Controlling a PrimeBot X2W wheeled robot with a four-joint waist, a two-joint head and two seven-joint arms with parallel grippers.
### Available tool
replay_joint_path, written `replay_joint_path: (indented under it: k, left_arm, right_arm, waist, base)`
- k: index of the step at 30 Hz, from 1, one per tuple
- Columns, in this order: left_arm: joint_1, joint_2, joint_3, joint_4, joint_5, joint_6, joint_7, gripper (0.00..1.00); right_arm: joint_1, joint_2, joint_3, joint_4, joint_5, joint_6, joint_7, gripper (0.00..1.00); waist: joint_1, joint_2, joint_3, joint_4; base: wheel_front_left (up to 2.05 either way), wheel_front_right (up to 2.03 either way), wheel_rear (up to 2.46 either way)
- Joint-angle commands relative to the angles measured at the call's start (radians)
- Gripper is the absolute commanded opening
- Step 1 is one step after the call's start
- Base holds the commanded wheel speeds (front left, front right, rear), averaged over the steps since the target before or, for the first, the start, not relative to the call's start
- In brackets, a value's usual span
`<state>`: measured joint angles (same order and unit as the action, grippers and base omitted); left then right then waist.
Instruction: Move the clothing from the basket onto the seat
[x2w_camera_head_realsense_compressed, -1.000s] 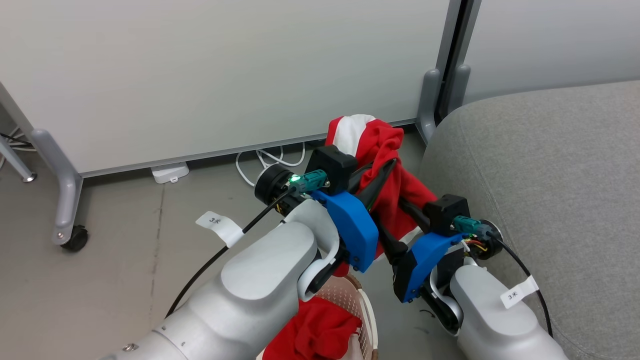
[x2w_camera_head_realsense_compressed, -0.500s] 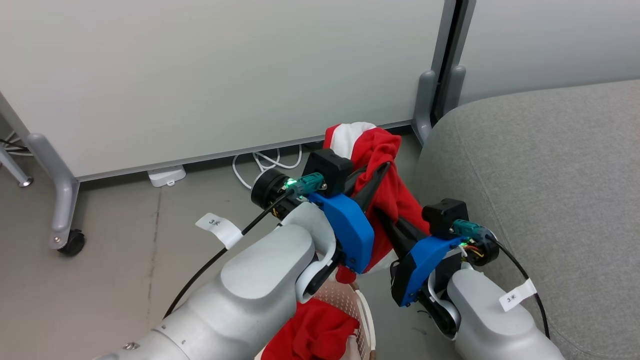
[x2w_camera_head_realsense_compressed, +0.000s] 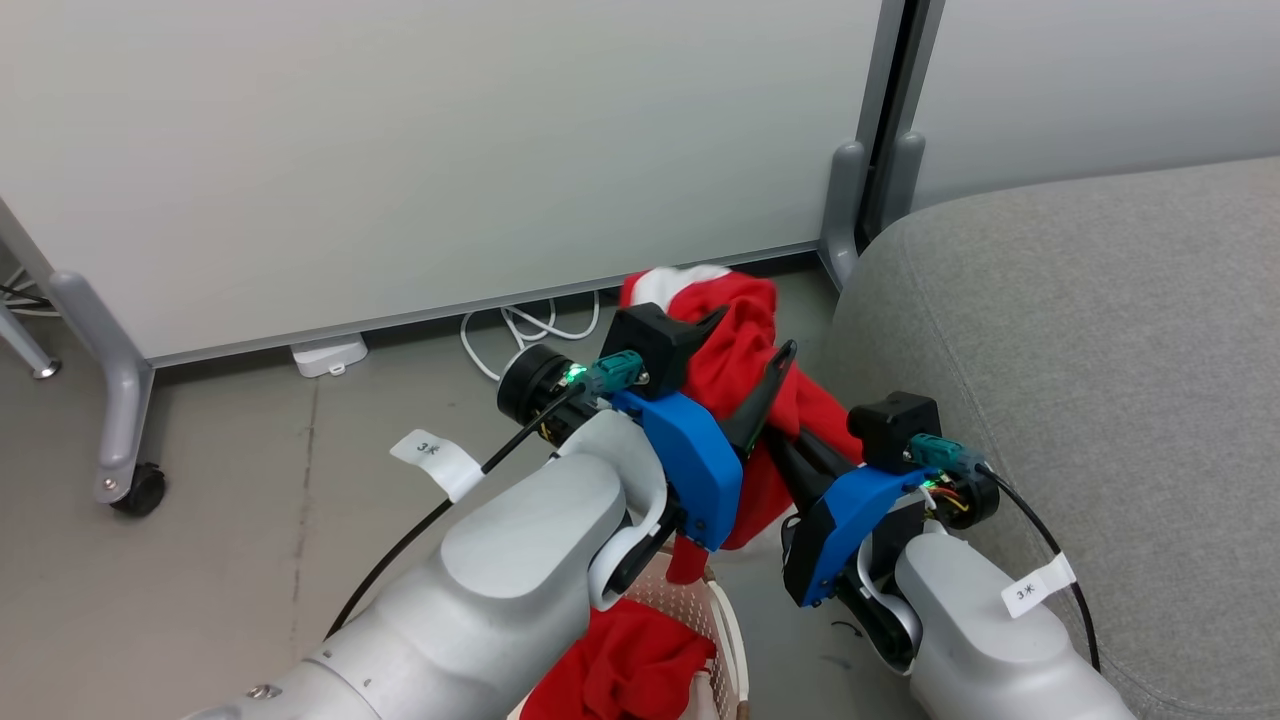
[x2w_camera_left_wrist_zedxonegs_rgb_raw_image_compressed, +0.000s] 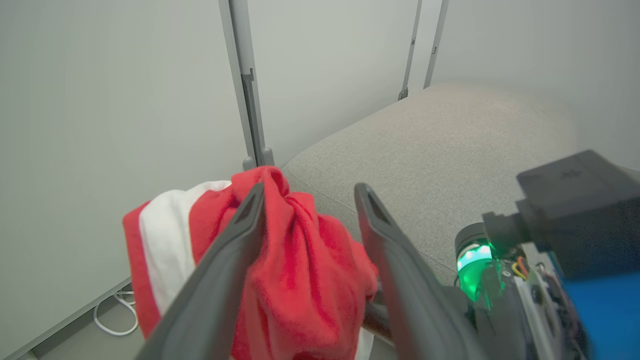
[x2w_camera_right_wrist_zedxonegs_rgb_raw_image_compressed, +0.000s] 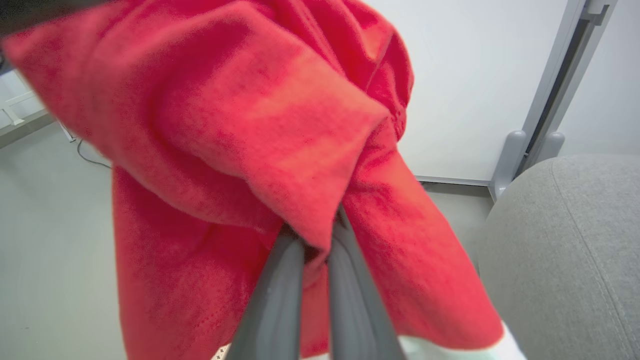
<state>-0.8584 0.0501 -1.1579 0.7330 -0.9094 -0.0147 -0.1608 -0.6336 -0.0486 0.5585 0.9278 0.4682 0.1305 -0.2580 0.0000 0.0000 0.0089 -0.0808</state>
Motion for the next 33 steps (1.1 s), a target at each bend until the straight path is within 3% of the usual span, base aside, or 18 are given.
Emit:
replay_joint_path:
  k: [1, 10, 18, 23, 33]
  left_arm:
    - [-0.004, 0.001, -0.003, 0.006, -0.004, 0.003, -0.010, 1.00]
    - [0.017, 0.003, 0.012, 0.032, -0.006, 0.009, -0.066, 1.00]
    - [0.095, 0.058, 0.083, -0.010, 0.019, 0.025, -0.105, 1.00]
    - [0.209, 0.118, 0.206, -0.134, 0.099, 0.056, -0.105, 1.00]
    - [0.435, 0.183, 0.436, -0.331, 0.294, 0.043, -0.106, 1.00]
  right_arm:
    - [-0.015, -0.003, 0.000, 0.003, 0.003, 0.000, -0.006, 0.00]
    - [-0.020, -0.003, -0.017, 0.010, 0.001, 0.000, -0.008, 0.00]
    - [0.001, -0.003, -0.064, -0.017, -0.022, 0.000, -0.009, 0.00]
    - [0.013, -0.003, -0.105, -0.037, -0.040, 0.000, -0.009, 0.00]
    - [0.038, -0.003, -0.170, -0.074, -0.084, 0.000, -0.009, 0.00]
  waist:
    - [0.0000, 0.0000, -0.001, 0.001]
    - [0.0000, 0.0000, -0.003, 0.007]
    - [0.0000, 0.0000, -0.004, 0.022]
    - [0.0000, 0.0000, 0.002, 0.030]
    - [0.0000, 0.0000, 0.020, 0.032]
  base:
    - [0.00, 0.00, 0.00]
    - [0.00, 0.00, 0.00]
    - [0.00, 0.00, 0.00]
    - [0.00, 0.00, 0.00]
    - [0.00, 0.00, 0.00]
